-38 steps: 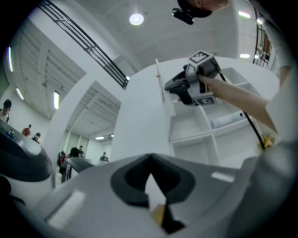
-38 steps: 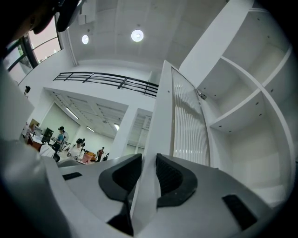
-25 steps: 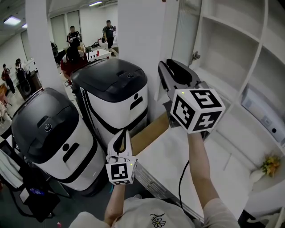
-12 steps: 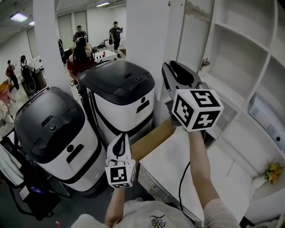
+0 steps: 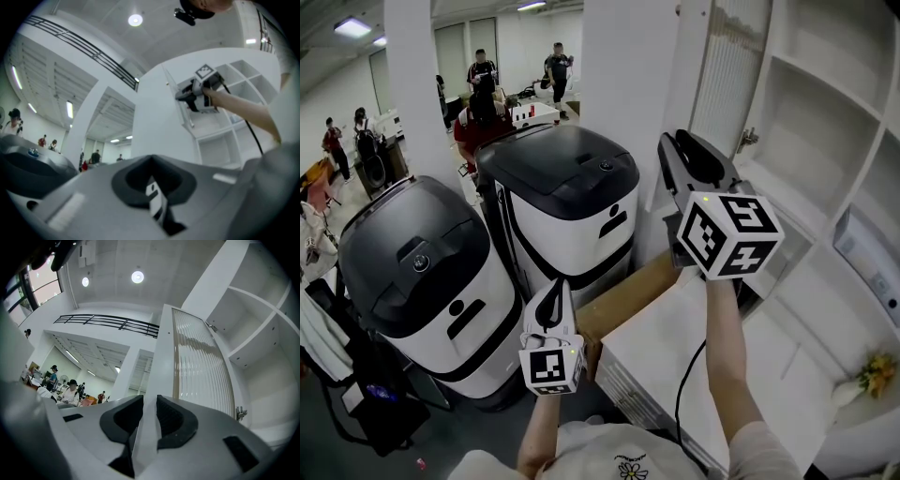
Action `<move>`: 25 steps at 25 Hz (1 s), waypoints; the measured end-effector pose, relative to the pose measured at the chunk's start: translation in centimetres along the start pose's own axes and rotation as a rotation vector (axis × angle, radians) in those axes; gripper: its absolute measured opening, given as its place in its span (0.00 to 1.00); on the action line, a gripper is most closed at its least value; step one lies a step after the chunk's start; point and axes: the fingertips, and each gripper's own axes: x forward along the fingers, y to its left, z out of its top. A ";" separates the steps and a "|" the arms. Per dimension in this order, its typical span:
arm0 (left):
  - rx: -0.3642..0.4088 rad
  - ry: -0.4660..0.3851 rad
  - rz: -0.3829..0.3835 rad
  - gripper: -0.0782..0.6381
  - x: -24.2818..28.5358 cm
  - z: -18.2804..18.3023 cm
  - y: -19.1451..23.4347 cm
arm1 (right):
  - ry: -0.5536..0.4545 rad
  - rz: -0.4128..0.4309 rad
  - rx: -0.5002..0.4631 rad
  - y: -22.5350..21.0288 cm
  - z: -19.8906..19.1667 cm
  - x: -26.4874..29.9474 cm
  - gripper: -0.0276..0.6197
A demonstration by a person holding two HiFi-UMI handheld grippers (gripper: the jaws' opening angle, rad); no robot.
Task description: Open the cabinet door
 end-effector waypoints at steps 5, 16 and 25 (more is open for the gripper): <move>-0.004 -0.002 -0.027 0.12 0.2 0.0 -0.4 | -0.007 0.030 0.010 0.0 -0.1 -0.2 0.18; -0.001 -0.043 -0.125 0.12 1.5 1.7 -3.5 | -0.042 -0.017 -0.101 -1.4 2.8 -4.8 0.20; -0.011 -0.076 -0.267 0.12 3.1 3.9 -9.7 | -0.048 -0.210 -0.187 -6.3 3.1 -11.9 0.17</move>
